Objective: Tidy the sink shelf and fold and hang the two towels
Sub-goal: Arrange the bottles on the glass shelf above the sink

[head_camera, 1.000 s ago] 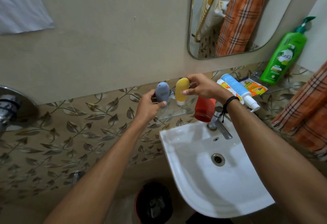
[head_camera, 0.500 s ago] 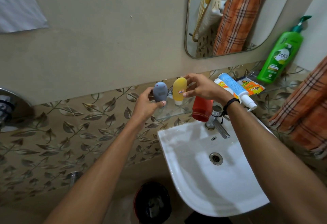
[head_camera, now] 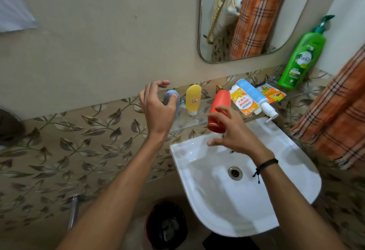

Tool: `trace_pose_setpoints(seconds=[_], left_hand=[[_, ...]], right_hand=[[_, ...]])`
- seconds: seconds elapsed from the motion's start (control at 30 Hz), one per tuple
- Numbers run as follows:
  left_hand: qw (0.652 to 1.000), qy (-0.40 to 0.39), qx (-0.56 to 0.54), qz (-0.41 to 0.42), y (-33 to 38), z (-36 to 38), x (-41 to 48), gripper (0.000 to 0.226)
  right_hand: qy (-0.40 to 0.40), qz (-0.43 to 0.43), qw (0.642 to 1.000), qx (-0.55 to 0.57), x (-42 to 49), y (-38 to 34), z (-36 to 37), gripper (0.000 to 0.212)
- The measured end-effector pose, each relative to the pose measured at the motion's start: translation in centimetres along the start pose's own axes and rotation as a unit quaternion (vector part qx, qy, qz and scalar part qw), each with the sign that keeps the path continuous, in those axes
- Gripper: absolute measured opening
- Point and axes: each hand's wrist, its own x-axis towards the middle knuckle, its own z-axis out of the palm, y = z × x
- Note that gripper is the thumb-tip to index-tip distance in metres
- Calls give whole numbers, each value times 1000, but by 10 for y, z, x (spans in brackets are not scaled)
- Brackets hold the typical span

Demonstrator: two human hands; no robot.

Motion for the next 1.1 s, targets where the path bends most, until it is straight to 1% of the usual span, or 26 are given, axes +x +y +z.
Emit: trace_pose_setpoints(seconds=[0.07, 0.17, 0.27, 0.33, 0.4, 0.47, 0.53, 0.6, 0.67, 0.73, 0.83, 0.87, 0.9, 0.93, 1.0, 1.07, 1.1], left_hand=[[999, -16, 20, 35, -1, 7, -9, 22], [995, -12, 38, 96, -1, 14, -21, 21], [988, -11, 46, 147, -3, 17, -33, 18], [983, -33, 56, 172, -5, 19, -43, 18], [978, -81, 65, 178, -8, 22, -54, 18], [977, -126, 64, 160, -11, 27, -65, 21], [978, -151, 54, 136, -15, 31, -74, 24], [979, -158, 44, 120, -18, 36, -79, 26], [983, -140, 38, 110, -18, 39, -83, 27], [986, -97, 57, 121, -16, 38, -82, 29], [980, -6, 97, 172, -3, 31, -65, 31], [978, 13, 105, 181, 3, 27, -52, 33], [978, 12, 118, 174, 10, 24, -38, 38], [978, -10, 142, 152, 16, 20, -23, 46], [967, -92, 211, 107, 27, 15, 5, 64], [938, -166, 284, 107, 31, 17, 23, 76], [922, -196, 314, 113, 32, 19, 30, 81]], right_hand=[[44, -19, 999, -22, -4, 0, 10, 78], [108, -52, 992, -32, -2, -1, 14, 61], [119, -81, 989, -28, -6, 3, 13, 58], [129, -97, 987, -8, -10, 5, 11, 56], [144, -102, 984, 30, -11, 4, 5, 53], [159, -99, 979, 80, -11, 2, -4, 50], [174, -87, 969, 150, -11, -2, -15, 49], [191, -62, 952, 231, -9, -5, -28, 45], [208, -38, 935, 286, -3, -5, -43, 41], [215, -29, 930, 297, 6, -4, -58, 36], [192, -17, 933, 305, 24, 3, -78, 35], [181, -17, 931, 317, 30, 4, -84, 38], [174, -17, 928, 329, 36, 5, -88, 39], [168, -16, 926, 337, 43, 6, -92, 39], [160, -5, 928, 338, 55, 6, -96, 31], [156, 3, 927, 341, 65, 7, -95, 24], [156, 6, 925, 346, 70, 9, -93, 25]])
